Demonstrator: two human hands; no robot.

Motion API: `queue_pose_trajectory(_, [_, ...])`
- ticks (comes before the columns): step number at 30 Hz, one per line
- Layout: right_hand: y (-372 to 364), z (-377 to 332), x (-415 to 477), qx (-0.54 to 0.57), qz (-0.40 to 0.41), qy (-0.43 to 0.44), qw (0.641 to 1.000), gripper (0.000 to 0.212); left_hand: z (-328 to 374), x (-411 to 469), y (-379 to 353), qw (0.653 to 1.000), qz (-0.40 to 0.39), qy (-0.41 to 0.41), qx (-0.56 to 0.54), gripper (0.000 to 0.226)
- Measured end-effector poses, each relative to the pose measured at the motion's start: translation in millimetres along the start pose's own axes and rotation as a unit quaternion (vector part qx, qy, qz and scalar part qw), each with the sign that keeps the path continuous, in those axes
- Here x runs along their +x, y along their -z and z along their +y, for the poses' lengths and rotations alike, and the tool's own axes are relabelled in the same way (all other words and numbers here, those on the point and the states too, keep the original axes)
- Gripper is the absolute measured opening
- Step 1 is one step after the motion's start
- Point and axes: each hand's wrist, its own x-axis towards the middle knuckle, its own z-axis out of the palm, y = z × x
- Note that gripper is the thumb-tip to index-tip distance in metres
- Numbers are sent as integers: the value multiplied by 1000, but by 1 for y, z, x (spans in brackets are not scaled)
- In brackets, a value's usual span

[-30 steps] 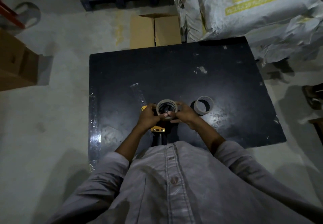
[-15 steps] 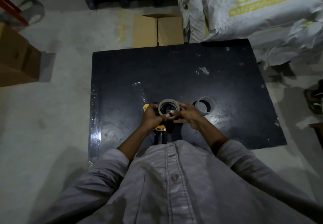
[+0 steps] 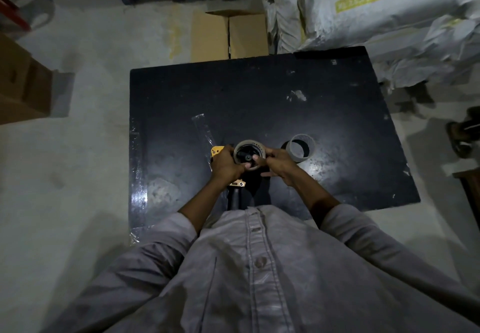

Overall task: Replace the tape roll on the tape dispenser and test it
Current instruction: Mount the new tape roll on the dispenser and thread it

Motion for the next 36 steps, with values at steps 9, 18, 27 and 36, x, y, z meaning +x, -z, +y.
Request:
queue_pose_trajectory(9, [-2, 0, -3, -30, -5, 21, 999, 52, -3, 0, 4, 999, -22, -32, -37, 65])
queue_pose_trajectory(18, [-3, -12, 1, 50, -61, 37, 996, 55, -16, -4, 24, 989, -54, -29, -137, 62])
queue_pose_trajectory(27, [0, -8, 8, 19, -51, 37, 998, 58, -20, -10, 16, 989, -48, -19, -137, 66])
queue_pose_trajectory(36, [2, -15, 10, -12, -49, 37, 998, 49, -18, -12, 12, 975, -37, 45, -213, 62])
